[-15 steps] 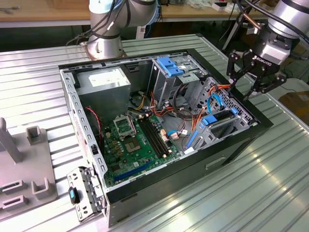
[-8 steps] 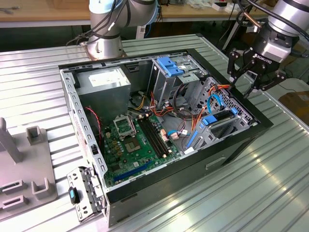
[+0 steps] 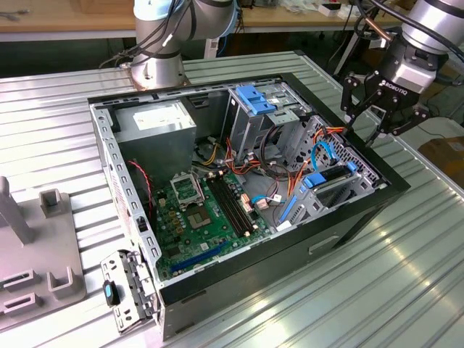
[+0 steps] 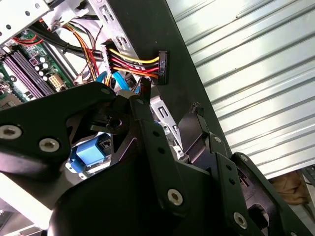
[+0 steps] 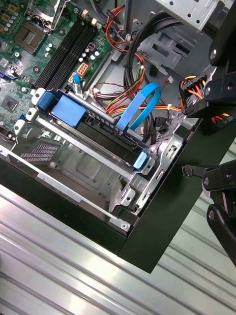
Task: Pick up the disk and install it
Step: 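Insert the first disk wire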
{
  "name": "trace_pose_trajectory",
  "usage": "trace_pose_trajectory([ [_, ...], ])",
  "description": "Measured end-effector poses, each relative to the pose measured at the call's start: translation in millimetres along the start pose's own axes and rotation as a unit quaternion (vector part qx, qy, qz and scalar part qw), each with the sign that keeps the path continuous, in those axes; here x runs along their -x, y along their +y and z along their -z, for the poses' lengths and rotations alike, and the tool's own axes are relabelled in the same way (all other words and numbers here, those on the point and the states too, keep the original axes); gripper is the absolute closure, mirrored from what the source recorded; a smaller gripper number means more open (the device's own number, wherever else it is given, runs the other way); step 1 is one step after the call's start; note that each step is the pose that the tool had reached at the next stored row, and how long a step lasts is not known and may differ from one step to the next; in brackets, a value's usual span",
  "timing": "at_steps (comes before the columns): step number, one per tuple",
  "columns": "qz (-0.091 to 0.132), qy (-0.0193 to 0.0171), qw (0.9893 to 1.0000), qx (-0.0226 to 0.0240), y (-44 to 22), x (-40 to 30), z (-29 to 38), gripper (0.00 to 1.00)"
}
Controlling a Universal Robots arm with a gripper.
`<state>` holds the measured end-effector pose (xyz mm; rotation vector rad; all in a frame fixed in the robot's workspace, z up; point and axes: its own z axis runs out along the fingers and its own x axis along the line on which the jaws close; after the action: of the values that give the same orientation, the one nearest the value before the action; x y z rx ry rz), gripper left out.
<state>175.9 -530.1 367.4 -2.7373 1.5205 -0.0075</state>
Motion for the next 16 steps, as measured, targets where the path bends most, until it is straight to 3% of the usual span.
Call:
trace_pose_trajectory([
  [9, 0.001, 0.0, 1.0, 0.0, -0.5, 0.8, 0.0, 0.5],
  [11, 0.008, 0.0, 1.0, 0.0, -0.6, 0.9, 0.1, 0.5],
  [14, 0.037, -0.0003, 0.9993, 0.0001, -2.4, 3.6, 0.0, 0.5],
  [16, 0.04, -0.0004, 0.9992, 0.0001, -2.6, 3.4, 0.0, 0.5],
])
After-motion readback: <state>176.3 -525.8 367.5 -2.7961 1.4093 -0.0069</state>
